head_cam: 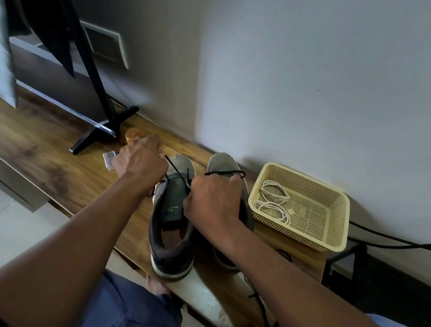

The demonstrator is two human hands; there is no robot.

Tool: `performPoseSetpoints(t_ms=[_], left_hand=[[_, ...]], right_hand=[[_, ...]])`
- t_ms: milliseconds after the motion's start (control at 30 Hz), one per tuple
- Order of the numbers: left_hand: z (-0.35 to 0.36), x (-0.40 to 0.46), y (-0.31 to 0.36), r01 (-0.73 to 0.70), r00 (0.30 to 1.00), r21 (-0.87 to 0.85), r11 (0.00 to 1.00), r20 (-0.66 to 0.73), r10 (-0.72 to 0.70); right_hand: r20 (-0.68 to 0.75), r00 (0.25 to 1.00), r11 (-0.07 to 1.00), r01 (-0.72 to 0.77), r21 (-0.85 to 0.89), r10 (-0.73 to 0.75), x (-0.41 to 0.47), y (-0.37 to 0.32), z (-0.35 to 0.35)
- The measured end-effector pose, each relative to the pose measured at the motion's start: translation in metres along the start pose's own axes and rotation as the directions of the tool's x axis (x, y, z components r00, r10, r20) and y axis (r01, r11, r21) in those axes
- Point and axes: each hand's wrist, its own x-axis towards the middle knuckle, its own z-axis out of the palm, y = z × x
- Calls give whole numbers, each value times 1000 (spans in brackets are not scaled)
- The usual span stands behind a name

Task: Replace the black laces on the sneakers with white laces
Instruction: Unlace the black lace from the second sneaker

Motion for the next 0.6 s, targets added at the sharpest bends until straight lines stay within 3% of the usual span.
performPoseSetpoints(t_ms=[67, 167, 300, 367, 600], left_hand=[[1, -2, -2, -24, 999, -4, 1000, 32, 24], [1, -1, -1, -138, 972, -150, 979, 168, 163], [0, -2, 10, -262, 860, -241, 935, 382, 339], [3, -5, 12, -290, 847, -170, 942, 412, 335], [7, -7, 8, -263, 908, 18, 965, 342, 241]], right_hand=[[3, 1000, 1000, -12, 10, 12, -3, 0, 2], [-2, 1000, 1000, -15, 22, 15, -6, -1, 4], [-12, 1000, 1000, -21, 15, 21, -5, 1, 2], [-15, 1000, 1000, -27, 6, 28, -5, 2, 4], [-16, 999, 1000, -29, 5, 30, -5, 1, 7]])
